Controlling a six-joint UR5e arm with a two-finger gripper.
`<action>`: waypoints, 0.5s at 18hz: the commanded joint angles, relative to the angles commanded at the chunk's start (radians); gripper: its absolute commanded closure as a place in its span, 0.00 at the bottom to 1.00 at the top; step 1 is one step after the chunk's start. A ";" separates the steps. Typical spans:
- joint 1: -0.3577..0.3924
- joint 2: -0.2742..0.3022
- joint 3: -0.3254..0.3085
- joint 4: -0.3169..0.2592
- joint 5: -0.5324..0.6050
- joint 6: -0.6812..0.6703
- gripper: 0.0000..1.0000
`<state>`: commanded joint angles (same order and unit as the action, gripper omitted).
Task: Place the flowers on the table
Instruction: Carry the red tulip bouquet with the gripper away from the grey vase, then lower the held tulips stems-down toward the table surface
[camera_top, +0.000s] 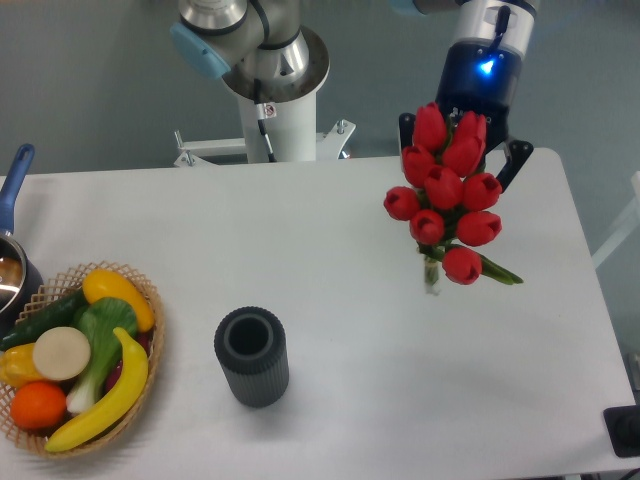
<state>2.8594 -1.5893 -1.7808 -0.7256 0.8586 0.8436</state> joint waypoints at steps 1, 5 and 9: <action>-0.003 0.011 -0.011 -0.002 0.049 0.003 0.51; -0.009 0.022 -0.041 -0.006 0.248 0.034 0.51; -0.023 0.006 -0.075 -0.021 0.405 0.089 0.51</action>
<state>2.8363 -1.5830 -1.8561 -0.7470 1.2639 0.9327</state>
